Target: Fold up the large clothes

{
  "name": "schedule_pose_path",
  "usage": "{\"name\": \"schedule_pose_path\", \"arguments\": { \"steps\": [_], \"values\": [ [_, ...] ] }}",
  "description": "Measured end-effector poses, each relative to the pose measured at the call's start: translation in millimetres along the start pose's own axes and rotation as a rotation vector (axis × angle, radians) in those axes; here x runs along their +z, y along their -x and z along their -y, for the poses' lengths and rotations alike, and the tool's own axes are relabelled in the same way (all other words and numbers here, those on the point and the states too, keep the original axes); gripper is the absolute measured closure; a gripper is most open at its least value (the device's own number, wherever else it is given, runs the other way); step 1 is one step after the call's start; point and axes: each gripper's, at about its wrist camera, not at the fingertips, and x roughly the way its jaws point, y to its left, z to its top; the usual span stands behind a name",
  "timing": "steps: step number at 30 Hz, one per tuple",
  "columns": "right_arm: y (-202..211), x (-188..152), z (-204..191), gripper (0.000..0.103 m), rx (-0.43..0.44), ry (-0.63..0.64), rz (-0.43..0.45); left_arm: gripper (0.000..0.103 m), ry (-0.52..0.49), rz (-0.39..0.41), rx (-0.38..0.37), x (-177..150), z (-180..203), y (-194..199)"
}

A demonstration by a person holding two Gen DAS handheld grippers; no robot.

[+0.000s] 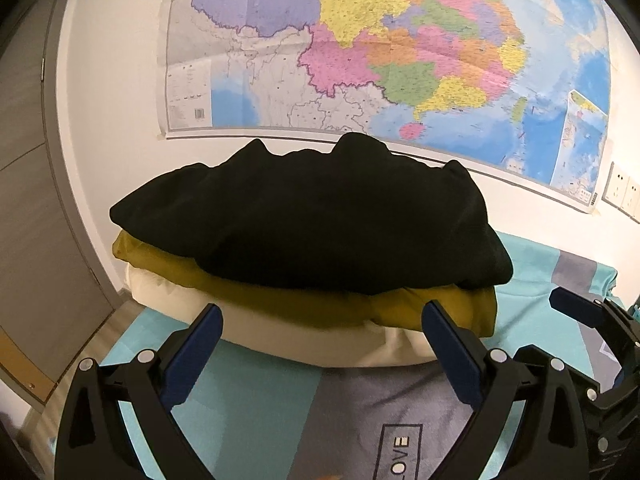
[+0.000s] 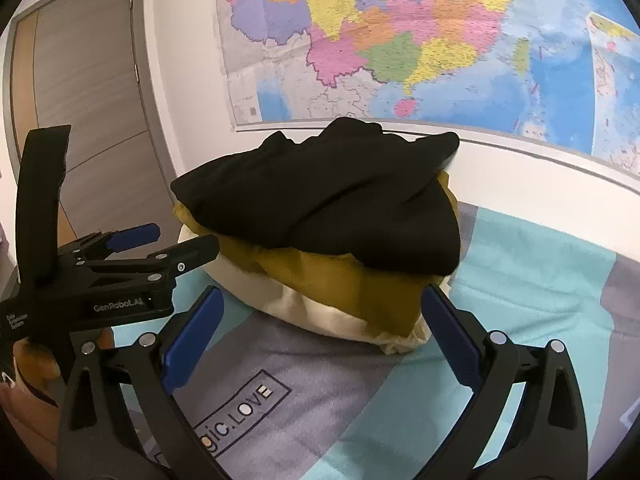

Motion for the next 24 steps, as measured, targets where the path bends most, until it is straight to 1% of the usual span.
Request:
{"name": "schedule_pose_path", "arguments": {
  "steps": [9, 24],
  "values": [
    [15.6, -9.1, 2.3, 0.006, -0.006, -0.011, 0.015, 0.007, 0.024, -0.024, -0.006, -12.6, 7.2, 8.9],
    [31.4, -22.6, -3.9, 0.006, 0.004, -0.011, 0.024, 0.007, 0.021, -0.021, 0.008, -23.2, 13.9, 26.5]
  ]
}}
